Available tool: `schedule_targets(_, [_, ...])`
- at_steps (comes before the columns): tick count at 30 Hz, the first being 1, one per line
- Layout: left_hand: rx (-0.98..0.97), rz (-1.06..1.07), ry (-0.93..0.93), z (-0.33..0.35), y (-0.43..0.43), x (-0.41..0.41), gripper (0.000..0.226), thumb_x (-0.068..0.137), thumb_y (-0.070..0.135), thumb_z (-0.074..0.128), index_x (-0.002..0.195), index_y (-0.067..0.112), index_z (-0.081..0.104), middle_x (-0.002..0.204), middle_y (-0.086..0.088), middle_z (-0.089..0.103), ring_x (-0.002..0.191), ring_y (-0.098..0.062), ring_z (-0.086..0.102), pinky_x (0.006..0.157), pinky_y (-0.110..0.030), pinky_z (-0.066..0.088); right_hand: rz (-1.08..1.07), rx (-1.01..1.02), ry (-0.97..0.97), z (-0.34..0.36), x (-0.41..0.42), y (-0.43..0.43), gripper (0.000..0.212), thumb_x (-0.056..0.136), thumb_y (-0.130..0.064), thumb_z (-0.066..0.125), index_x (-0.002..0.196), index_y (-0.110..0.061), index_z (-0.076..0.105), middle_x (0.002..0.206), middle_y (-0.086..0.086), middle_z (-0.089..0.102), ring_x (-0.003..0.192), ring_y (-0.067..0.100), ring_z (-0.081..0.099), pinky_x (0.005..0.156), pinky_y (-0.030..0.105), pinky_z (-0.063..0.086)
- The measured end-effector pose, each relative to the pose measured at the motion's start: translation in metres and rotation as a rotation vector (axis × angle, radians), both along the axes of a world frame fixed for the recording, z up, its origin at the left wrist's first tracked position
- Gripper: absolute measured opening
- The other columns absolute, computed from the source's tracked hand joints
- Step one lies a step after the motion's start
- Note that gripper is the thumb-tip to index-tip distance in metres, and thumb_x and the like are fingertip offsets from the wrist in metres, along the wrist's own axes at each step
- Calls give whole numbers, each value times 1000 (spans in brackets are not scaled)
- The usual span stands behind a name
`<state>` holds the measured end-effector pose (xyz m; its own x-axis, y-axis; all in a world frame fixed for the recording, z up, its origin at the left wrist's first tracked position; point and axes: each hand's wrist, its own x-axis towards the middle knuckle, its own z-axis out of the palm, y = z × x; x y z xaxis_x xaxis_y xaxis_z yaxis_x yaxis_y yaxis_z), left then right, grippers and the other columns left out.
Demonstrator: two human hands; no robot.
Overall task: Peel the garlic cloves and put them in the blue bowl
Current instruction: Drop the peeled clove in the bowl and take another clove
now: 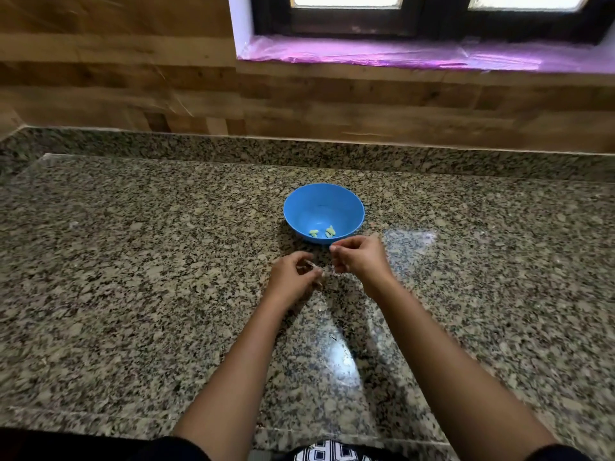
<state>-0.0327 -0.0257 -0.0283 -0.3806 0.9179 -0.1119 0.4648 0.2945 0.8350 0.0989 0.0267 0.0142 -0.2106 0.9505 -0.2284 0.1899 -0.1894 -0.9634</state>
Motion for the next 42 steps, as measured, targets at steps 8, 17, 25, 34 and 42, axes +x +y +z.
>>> schedule_targets(8, [-6, -62, -227, -14, -5, 7, 17, 81, 19, 73, 97, 20, 68, 97, -2, 70, 94, -17, 65, 82, -31, 54, 117, -94, -246, -21, 3, -7, 8, 85, -5, 65, 79, -9, 62, 84, 13, 66, 66, 17, 56, 67, 33, 50])
schedule_targets(17, [74, 124, -581, -14, -9, 14, 23, 78, -4, 70, 89, 13, 58, 83, -3, 65, 76, -14, 64, 60, -17, 53, 120, -96, -129, -29, 0, -16, 9, 83, -2, 66, 89, 4, 68, 79, 16, 67, 72, 22, 63, 75, 38, 54])
schedule_targets(25, [107, 165, -1107, 1, -7, 18, 10, 86, -8, 56, 89, 1, 58, 75, -9, 70, 62, -11, 69, 60, -19, 56, 82, -140, 112, -19, 5, -16, 4, 87, -1, 60, 84, -2, 64, 84, 12, 66, 77, 23, 64, 75, 30, 55])
schedule_targets(34, [75, 93, -980, 11, -4, 16, 22, 86, -8, 57, 108, -9, 57, 87, -12, 65, 68, -14, 64, 59, -18, 54, 166, 67, -104, -16, 9, -16, 13, 85, -12, 67, 91, 1, 66, 83, 12, 69, 67, 14, 64, 59, 22, 54])
schedule_targets(42, [91, 181, -910, 8, -4, 12, 16, 85, -4, 61, 97, 6, 58, 90, -11, 66, 74, -16, 65, 62, -21, 55, 78, -96, -1, -17, 18, -11, 4, 88, -4, 60, 84, -3, 59, 77, 9, 63, 67, 20, 65, 84, 53, 50])
